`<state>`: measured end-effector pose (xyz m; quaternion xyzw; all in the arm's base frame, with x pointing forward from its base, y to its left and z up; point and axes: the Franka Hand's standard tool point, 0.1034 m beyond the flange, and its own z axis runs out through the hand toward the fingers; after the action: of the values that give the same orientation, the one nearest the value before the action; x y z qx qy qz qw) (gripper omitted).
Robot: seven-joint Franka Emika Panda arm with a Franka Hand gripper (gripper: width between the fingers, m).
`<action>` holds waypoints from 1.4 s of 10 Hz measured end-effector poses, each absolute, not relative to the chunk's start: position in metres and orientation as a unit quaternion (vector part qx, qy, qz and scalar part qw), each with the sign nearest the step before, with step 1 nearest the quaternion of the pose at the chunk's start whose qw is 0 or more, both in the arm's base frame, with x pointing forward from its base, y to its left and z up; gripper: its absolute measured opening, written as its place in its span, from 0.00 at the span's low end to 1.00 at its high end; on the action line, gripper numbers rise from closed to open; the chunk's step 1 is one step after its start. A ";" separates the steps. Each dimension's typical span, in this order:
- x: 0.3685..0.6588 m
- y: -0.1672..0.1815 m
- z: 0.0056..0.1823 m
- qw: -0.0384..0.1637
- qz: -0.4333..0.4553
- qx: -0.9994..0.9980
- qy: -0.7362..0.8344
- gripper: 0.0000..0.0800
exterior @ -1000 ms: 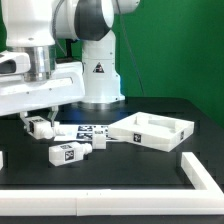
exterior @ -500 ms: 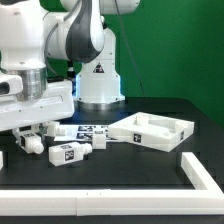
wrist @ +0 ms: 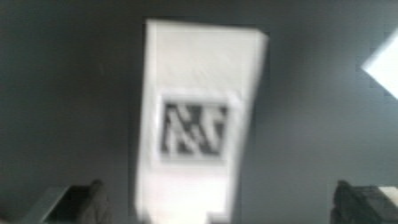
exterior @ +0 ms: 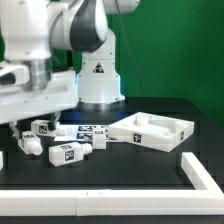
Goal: Assemble one leg
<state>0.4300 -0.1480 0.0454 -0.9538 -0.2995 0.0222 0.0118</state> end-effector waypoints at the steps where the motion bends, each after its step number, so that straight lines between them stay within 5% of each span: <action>1: 0.435 -0.122 0.064 0.002 0.014 -0.946 -0.323 0.80; 3: 0.442 -0.083 0.090 -0.005 -0.009 -0.945 -0.328 0.81; 7: 0.436 -0.077 0.082 -0.016 -0.032 -0.955 -0.294 0.81; 11: 0.449 0.031 0.076 -0.015 -0.040 -0.924 -0.380 0.81; 14: 0.450 0.021 0.077 -0.015 -0.040 -0.925 -0.378 0.81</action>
Offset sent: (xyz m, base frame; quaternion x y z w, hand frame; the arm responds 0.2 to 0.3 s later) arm -0.0096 0.0203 0.0050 -0.0588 0.0922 0.1358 0.9847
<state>0.4502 0.0208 0.0770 -0.9249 -0.3778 -0.0397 -0.0152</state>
